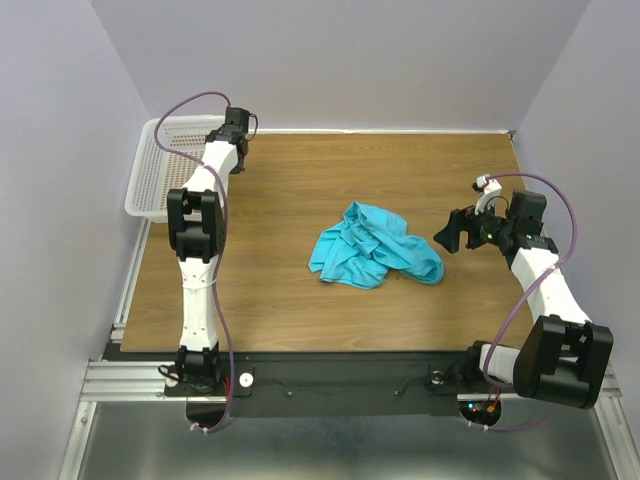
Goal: Fold and stack the t-shirts
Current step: Flatten the tshirt out
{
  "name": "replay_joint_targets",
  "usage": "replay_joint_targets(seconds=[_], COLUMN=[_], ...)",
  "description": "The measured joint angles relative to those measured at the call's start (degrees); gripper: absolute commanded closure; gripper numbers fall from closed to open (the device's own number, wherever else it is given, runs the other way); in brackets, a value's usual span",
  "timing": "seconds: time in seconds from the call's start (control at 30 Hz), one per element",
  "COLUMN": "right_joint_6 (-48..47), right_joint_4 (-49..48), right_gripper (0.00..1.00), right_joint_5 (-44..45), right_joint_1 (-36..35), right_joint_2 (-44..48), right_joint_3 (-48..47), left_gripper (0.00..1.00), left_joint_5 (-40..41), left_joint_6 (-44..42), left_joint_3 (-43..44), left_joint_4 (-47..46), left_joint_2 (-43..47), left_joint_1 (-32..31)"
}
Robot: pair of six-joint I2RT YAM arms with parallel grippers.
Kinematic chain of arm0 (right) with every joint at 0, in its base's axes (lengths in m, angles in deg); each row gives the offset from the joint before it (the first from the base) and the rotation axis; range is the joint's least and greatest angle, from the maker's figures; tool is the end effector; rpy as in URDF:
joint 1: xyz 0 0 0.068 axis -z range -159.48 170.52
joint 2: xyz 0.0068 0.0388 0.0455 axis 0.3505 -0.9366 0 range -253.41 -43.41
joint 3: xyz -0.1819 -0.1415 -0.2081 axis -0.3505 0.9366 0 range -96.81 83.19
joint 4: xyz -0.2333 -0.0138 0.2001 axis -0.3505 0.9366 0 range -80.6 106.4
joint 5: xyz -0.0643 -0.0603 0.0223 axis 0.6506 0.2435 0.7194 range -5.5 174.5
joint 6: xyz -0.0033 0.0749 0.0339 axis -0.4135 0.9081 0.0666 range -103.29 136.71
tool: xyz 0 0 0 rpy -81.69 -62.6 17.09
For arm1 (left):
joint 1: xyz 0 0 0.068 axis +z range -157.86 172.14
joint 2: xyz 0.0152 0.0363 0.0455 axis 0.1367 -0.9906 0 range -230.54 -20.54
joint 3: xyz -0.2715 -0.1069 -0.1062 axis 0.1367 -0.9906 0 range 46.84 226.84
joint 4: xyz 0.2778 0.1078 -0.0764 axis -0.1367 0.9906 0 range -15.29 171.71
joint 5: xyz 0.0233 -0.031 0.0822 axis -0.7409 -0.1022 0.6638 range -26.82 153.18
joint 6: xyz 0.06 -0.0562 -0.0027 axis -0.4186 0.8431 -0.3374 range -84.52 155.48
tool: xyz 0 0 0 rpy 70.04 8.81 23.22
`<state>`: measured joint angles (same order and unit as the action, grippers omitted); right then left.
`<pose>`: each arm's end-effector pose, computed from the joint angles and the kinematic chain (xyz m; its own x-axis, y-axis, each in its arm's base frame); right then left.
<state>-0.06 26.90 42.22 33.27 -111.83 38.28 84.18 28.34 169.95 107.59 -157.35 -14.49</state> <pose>0.3011 -0.0187 0.2495 -0.5170 -0.1019 -0.8499 -0.5024 0.8400 0.2049 0.6359 -0.0481 0.2071 -0.7329 0.2020 -0.6497 -0.0460 0.9380 0.3436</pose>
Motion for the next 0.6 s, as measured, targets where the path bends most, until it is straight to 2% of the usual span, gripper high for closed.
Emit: replay_joint_targets(seconds=[0.23, 0.33, 0.4, 0.53, 0.6], right_joint_6=[-0.07, -0.26, -0.7, -2.21, -3.43], right_joint_4=[0.0, 0.0, 0.04, 0.22, 0.33], right_gripper=[0.0, 0.0, 0.0, 0.0, 0.0], right_joint_5=[-0.48, -1.2, -2.05, -4.11, -5.46], right_joint_1=[0.04, 0.04, 0.04, 0.04, 0.04], right_joint_2=[-0.33, -0.33, -0.33, -0.33, -0.31], right_joint_3=[0.0, 0.02, 0.02, 0.09, 0.44], left_gripper=[0.38, 0.37, 0.32, 0.3, 0.3], left_joint_5=[-1.01, -1.64, -2.25, -3.3, -3.82], left_joint_6=[0.0, 0.48, 0.63, 0.96, 0.94], left_joint_3=[0.07, 0.07, -0.09, -3.67, -7.02], left_joint_4=[-1.68, -1.79, -1.79, -2.21, -3.43], left_joint_2=[-0.07, 0.17, 1.09, 8.17, 14.43], left_joint_1=[-0.04, -0.07, -0.35, -1.27, -2.47])
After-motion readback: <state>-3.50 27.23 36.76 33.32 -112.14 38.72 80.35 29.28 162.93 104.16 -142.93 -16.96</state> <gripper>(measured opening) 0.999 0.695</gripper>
